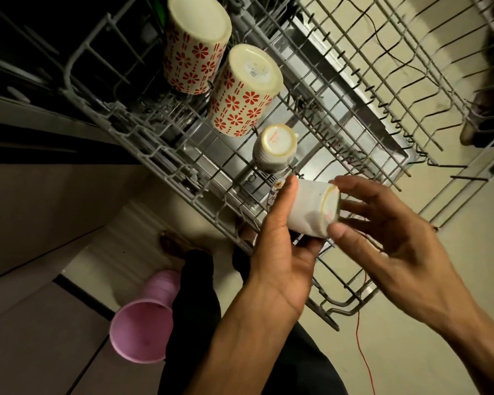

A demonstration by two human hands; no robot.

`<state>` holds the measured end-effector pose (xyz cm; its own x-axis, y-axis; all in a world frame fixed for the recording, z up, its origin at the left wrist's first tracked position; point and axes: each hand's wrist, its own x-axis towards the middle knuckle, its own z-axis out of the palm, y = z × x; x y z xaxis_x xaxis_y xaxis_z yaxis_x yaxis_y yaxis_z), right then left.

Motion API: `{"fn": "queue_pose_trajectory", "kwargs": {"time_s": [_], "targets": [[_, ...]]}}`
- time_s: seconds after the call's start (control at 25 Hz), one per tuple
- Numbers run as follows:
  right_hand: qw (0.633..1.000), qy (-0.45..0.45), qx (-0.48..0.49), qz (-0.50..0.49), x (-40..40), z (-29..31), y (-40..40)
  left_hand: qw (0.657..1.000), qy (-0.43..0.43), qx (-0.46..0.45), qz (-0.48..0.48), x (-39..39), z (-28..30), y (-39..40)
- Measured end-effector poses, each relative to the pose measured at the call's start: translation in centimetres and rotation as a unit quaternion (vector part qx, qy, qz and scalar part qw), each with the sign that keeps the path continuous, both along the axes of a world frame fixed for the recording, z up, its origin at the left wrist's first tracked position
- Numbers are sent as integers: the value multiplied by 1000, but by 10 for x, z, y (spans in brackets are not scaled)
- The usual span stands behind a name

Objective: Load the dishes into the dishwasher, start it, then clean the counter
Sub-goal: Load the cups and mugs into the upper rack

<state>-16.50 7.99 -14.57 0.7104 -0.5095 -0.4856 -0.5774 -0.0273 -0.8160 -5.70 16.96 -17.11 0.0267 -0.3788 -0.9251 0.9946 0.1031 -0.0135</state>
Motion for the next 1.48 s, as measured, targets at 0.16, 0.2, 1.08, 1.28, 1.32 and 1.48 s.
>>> {"fn": "queue_pose_trajectory", "kwargs": {"time_s": [0.16,0.2,1.08,1.28,1.32,1.48], "targets": [[986,65,-148,41,2,-8,6,996,38,-70,-32,-3,-9,-6],[982,75,-171,36,4,-10,7,995,48,-84,-29,-4,-10,-8],[952,127,-218,175,31,-53,-31,997,69,1,26,-6,-47,-31],[953,135,-208,172,31,-58,-38,998,57,2,40,-6,-49,-38],[952,137,-213,174,32,-57,-37,998,55,2,41,-6,-48,-38],[945,134,-235,183,37,-56,-28,998,47,1,40,-3,-46,-32]]}}
